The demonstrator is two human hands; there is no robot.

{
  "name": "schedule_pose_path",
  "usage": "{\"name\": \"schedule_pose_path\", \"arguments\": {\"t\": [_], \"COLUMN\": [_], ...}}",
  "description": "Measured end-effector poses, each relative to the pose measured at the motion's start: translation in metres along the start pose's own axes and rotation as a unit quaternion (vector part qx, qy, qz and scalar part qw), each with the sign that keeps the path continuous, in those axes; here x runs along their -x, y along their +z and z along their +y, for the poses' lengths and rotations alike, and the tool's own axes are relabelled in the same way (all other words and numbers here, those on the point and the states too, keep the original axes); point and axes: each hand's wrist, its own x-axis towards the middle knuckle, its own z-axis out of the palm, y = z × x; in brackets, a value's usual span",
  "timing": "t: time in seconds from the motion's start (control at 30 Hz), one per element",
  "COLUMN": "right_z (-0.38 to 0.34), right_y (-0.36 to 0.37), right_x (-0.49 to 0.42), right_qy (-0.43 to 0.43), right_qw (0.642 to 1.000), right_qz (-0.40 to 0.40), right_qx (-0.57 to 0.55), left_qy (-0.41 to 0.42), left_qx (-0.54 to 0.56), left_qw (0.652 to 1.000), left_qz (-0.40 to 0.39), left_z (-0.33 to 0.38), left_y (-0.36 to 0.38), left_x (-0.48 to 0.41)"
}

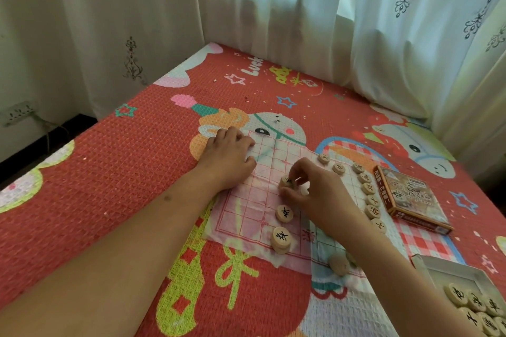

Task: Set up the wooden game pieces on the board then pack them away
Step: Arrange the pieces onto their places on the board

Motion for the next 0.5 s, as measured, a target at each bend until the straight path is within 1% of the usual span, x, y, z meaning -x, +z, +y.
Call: {"name": "schedule_pose_path", "arguments": {"t": [0.07,0.17,0.2,0.27,0.37,0.43,0.5], "right_z": [0.0,-0.009,-0.014,-0.023,-0.022,-0.018,-0.018], "right_y": [0.0,-0.013,-0.018,-0.024,-0.018,-0.012,-0.012], "right_x": [0.003,0.022,0.033,0.055,0.075,0.078,0.077], "right_qy": [-0.009,-0.054,-0.072,-0.096,-0.109,-0.121,-0.119], "right_qw": [1.0,0.997,0.996,0.995,0.992,0.991,0.992], "right_qz": [0.015,0.059,0.052,0.004,-0.055,-0.061,-0.048], "right_qx": [-0.001,0.006,0.009,0.013,0.014,0.01,0.003], "left_qy": [0.0,-0.001,-0.001,0.0,0.001,0.001,0.0], "left_qx": [0.001,0.001,-0.001,-0.004,-0.006,-0.005,-0.004], "left_qw": [1.0,1.0,1.0,1.0,1.0,1.0,1.0], "left_qz": [0.001,0.0,0.0,0.002,0.003,0.001,-0.001], "left_z": [0.0,0.0,0.0,-0.001,-0.001,-0.001,-0.001], "left_y": [0.0,0.0,0.0,0.0,0.001,0.001,0.002], "left_x": [0.0,0.0,0.0,0.0,-0.001,0.0,0.0]}}
